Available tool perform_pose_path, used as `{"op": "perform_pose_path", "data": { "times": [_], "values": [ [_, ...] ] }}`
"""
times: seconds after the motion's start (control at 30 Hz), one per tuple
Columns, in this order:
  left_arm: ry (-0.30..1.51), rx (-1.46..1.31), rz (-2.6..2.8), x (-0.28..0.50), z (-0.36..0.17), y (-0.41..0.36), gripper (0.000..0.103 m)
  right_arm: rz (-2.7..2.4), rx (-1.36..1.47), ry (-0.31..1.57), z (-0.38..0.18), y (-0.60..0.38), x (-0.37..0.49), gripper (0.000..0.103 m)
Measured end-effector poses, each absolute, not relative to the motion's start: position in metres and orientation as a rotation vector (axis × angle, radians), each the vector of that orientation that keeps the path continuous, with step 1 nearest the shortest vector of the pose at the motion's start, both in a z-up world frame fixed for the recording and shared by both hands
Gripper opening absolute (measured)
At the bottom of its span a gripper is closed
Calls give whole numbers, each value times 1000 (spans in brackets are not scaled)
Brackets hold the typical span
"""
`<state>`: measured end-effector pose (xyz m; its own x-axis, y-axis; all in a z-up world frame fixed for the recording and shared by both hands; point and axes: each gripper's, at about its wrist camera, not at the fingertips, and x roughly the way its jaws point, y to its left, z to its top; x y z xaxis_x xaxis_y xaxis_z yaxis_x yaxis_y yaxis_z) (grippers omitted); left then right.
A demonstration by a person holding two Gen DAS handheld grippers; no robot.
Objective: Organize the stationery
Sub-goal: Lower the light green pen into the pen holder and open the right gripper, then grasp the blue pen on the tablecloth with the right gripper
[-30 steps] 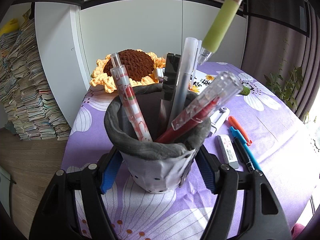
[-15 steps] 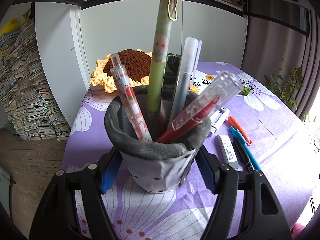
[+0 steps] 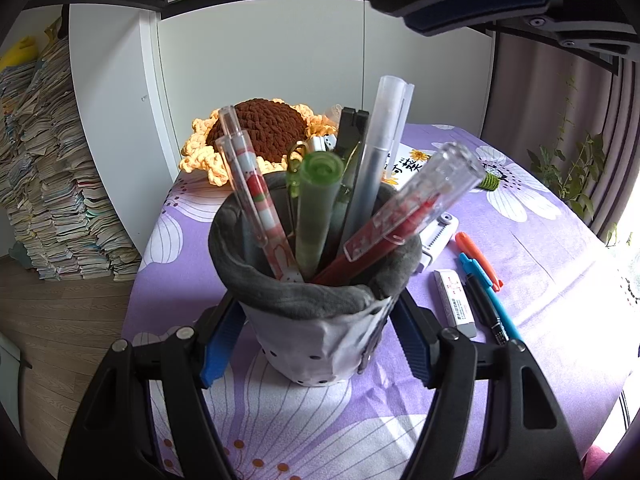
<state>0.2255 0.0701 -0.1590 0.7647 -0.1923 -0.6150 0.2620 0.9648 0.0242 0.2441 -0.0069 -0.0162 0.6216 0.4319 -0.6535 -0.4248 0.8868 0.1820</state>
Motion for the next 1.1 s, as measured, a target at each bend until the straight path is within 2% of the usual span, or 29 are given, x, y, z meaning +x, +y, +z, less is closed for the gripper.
{"op": "perform_pose_path", "data": {
  "times": [0.2,0.57,0.83,1.0,1.1],
  "values": [
    [655,111,-247,226,-159,70,70,398,-10,813,-34,-43,229,11],
    [667,109,-246,228,-161,69,70,278,58,1109,-132,-101,206,12],
    [670,108,-245,228,-161,69,70,287,24,1171,-150,-94,199,12],
    [670,108,-245,228,-161,69,70,287,-2,1166,-153,-90,196,19],
    [668,108,-245,228,-161,69,70,288,-7,1169,-155,-88,197,21]
  ]
}}
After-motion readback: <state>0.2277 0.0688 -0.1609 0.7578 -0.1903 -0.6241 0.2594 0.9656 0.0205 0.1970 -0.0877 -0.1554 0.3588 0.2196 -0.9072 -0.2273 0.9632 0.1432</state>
